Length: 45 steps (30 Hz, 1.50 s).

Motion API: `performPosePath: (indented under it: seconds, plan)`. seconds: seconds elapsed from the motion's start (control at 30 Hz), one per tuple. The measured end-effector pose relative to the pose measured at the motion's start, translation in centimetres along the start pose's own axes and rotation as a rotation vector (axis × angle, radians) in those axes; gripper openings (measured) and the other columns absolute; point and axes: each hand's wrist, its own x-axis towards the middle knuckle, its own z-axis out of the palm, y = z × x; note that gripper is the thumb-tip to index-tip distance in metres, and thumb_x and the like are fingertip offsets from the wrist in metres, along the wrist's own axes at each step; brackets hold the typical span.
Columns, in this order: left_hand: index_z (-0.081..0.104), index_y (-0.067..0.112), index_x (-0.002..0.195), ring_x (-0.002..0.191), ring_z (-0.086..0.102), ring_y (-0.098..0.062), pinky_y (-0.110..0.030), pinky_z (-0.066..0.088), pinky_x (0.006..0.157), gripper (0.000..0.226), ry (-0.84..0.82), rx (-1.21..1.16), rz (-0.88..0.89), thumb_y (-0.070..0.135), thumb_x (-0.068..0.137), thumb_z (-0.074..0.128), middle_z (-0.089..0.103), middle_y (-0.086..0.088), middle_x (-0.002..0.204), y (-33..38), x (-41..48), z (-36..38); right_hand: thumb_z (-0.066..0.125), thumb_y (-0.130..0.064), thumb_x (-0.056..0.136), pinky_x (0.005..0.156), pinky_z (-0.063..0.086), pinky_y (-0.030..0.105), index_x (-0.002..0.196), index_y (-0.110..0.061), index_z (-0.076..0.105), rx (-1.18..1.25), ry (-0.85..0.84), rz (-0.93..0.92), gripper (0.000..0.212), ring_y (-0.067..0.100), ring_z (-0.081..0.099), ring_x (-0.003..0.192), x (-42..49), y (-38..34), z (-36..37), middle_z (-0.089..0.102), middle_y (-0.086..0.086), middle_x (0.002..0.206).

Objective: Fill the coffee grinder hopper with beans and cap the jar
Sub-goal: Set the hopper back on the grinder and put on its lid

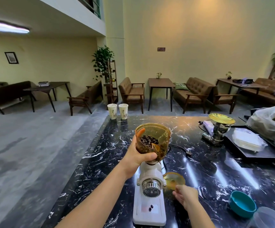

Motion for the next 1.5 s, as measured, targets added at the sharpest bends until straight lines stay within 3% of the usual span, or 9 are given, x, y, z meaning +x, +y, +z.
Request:
performPosePath:
  seconds: [0.13, 0.3, 0.47, 0.57, 0.9, 1.03, 1.1, 1.2, 1.5]
  plan:
    - [0.038, 0.023, 0.136, 0.122, 0.054, -0.034, -0.049, 0.045, 0.103, 0.096, -0.003, 0.009, 0.003, 0.016, 0.053, 0.086, 0.055, -0.019, 0.131, -0.3, 0.1, -0.2, 0.061, 0.003, 0.083, 0.056, 0.058, 0.032, 0.1, 0.01, 0.063, 0.077, 0.097, -0.312, 0.018, 0.029, 0.063, 0.066, -3.2, -5.2, -0.5, 0.065, 0.02, 0.079]
    - [0.041, 0.026, 0.135, 0.121, 0.055, -0.032, -0.051, 0.045, 0.103, 0.095, -0.016, 0.008, 0.009, 0.018, 0.053, 0.088, 0.056, -0.016, 0.13, -0.5, 0.2, -0.4, 0.065, -0.001, 0.084, 0.065, 0.058, 0.019, 0.097, -0.011, 0.067, 0.163, -0.053, -0.984, 0.017, 0.013, 0.071, 0.074, -12.7, -12.9, -0.7, 0.072, 0.014, 0.088]
    - [0.044, 0.036, 0.127, 0.117, 0.058, -0.028, -0.038, 0.054, 0.09, 0.09, 0.001, -0.009, -0.011, 0.02, 0.05, 0.089, 0.06, -0.008, 0.125, -0.4, 0.2, -0.3, 0.065, -0.01, 0.085, 0.071, 0.047, 0.015, 0.093, -0.005, 0.073, -0.412, 0.246, -2.145, 0.012, 0.001, 0.064, 0.071, -20.5, -16.0, 0.0, 0.075, 0.0, 0.083]
    - [0.042, 0.028, 0.13, 0.119, 0.057, -0.031, -0.051, 0.048, 0.099, 0.095, 0.012, -0.023, 0.005, 0.019, 0.048, 0.09, 0.059, -0.013, 0.127, -0.4, 0.2, -0.2, 0.054, -0.01, 0.092, 0.068, 0.052, 0.023, 0.09, 0.001, 0.073, -0.749, 0.319, -2.396, 0.022, 0.02, 0.073, 0.077, -22.2, -15.2, 1.4, 0.077, 0.01, 0.085]
    - [0.042, 0.023, 0.132, 0.117, 0.059, -0.029, -0.046, 0.049, 0.099, 0.094, -0.005, -0.001, 0.027, 0.02, 0.052, 0.089, 0.06, -0.014, 0.125, -0.2, -0.1, -0.3, 0.074, -0.019, 0.07, 0.049, 0.052, 0.03, 0.072, -0.015, 0.071, -1.424, 0.188, -2.151, 0.006, 0.024, 0.067, 0.066, -22.9, -14.5, 1.5, 0.07, 0.001, 0.07]
    - [0.043, 0.025, 0.13, 0.117, 0.059, -0.028, -0.045, 0.049, 0.099, 0.091, -0.021, -0.009, 0.029, 0.02, 0.052, 0.09, 0.06, -0.013, 0.125, -0.3, -0.1, -0.3, 0.064, -0.041, 0.079, 0.062, 0.057, 0.039, 0.079, -0.013, 0.073, -1.22, 0.009, -2.05, 0.029, 0.026, 0.07, 0.08, -23.8, -15.5, 1.9, 0.074, 0.003, 0.085]
    - [0.041, 0.024, 0.134, 0.117, 0.058, -0.028, -0.047, 0.049, 0.099, 0.095, -0.019, -0.027, 0.031, 0.018, 0.053, 0.09, 0.059, -0.014, 0.126, -0.2, -0.1, -0.3, 0.066, -0.056, 0.072, 0.084, 0.054, 0.045, 0.107, -0.02, 0.069, -1.175, -0.027, -1.909, 0.05, 0.026, 0.063, 0.109, -24.0, -16.2, 2.8, 0.07, 0.005, 0.113]
    - [0.036, 0.023, 0.138, 0.116, 0.059, -0.025, -0.045, 0.049, 0.099, 0.098, -0.022, -0.016, 0.029, 0.015, 0.056, 0.088, 0.059, -0.011, 0.128, 0.0, -0.2, -0.2, 0.06, -0.075, 0.06, 0.113, 0.026, 0.051, 0.144, -0.043, 0.022, -1.512, -0.198, -1.45, 0.098, 0.027, 0.021, 0.145, -23.7, -17.7, 4.9, 0.029, 0.005, 0.155]
    - [0.033, 0.031, 0.138, 0.118, 0.057, -0.024, -0.049, 0.051, 0.097, 0.103, -0.017, 0.0, 0.016, 0.02, 0.052, 0.088, 0.055, -0.008, 0.132, 0.3, -0.2, -0.2, 0.065, -0.068, 0.055, 0.094, 0.047, 0.036, 0.127, -0.047, 0.046, -1.249, -0.385, -1.237, 0.077, 0.016, 0.047, 0.113, -21.9, -19.4, 6.6, 0.047, -0.005, 0.123]
